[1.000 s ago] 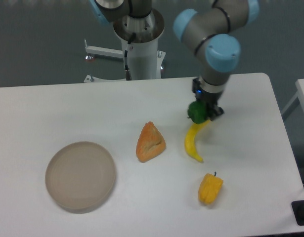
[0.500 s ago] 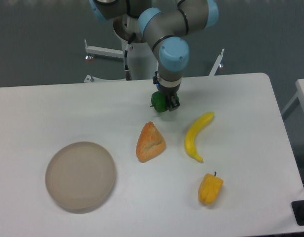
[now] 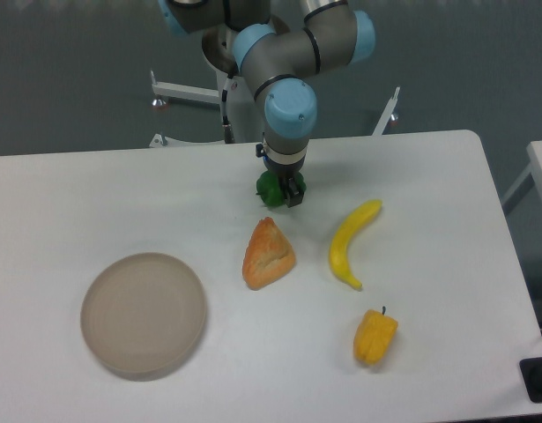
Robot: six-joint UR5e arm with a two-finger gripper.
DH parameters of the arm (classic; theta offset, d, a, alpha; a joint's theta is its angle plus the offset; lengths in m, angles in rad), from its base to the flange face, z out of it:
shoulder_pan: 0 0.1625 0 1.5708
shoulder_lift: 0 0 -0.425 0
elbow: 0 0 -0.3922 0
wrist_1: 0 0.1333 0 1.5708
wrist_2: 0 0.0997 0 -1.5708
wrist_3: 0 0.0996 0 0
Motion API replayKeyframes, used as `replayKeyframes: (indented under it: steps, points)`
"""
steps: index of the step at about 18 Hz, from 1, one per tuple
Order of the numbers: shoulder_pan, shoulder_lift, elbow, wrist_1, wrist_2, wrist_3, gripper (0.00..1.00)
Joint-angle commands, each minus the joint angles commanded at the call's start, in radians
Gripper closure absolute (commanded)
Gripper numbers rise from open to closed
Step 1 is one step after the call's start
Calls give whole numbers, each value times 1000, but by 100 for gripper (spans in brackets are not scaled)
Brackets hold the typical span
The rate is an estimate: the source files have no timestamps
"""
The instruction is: Place the green pepper on the table
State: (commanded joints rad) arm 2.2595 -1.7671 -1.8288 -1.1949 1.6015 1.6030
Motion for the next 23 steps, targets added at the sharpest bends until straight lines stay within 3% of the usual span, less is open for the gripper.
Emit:
replayKeyframes:
  steps: [4, 8, 11, 13, 14, 19, 23]
  points:
    - [44, -8, 97, -11, -20, 3, 0]
    - [97, -103, 268, -35, -48, 14, 0]
    - [112, -176, 418, -138, -46, 20, 0]
    - [115, -247, 553, -219, -34, 20, 0]
    - [117, -270, 589, -232, -25, 21, 0]
    - [118, -313, 618, -222, 32, 115, 0]
    - [121, -316, 618, -218, 31, 118, 0]
